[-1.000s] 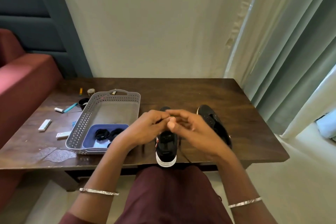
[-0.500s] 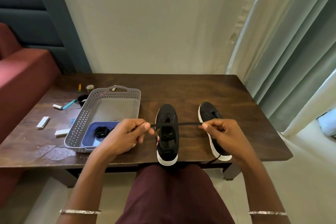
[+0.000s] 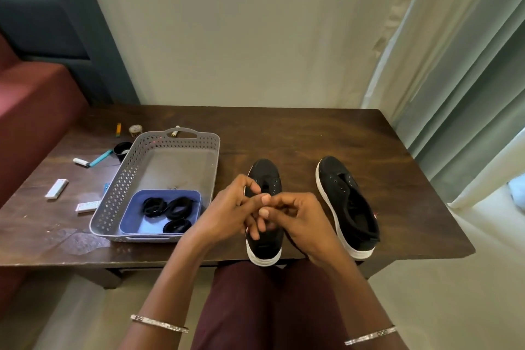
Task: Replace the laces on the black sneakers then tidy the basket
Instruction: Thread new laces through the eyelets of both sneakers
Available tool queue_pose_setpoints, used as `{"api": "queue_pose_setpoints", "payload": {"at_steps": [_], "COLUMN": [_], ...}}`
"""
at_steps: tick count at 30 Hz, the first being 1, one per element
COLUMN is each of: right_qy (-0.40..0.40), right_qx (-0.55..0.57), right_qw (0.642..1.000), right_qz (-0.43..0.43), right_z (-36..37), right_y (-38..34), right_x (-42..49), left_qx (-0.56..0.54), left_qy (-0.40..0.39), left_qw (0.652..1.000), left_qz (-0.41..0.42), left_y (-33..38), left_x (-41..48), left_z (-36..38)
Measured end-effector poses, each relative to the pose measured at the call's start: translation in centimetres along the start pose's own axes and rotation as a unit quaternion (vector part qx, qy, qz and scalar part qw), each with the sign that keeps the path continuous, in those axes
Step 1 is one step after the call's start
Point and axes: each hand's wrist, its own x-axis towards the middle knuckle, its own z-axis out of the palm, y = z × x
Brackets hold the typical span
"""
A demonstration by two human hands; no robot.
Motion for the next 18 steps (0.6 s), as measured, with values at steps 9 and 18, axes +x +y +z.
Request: {"api": "queue_pose_setpoints", "payload": {"at_steps": [9, 18], "right_qy": [0.264, 0.278], "right_qx": [0.062, 0.027], "right_qw": [0.957, 0.936], "right_qz": [0.099, 0.215], "right_z": [-1.6, 0.4], "right_y": [3.2, 9.9], "right_x": [7.1, 13.0], "left_qx": [0.081, 0.204], "left_qy": [0.263, 0.22], "left_qw": [0.959, 0.948], "left_qz": [-0.071, -0.11], "left_y": [-5.6, -8.6], "left_x": [7.1, 11.0], "left_z": [-0.6, 2.3]}}
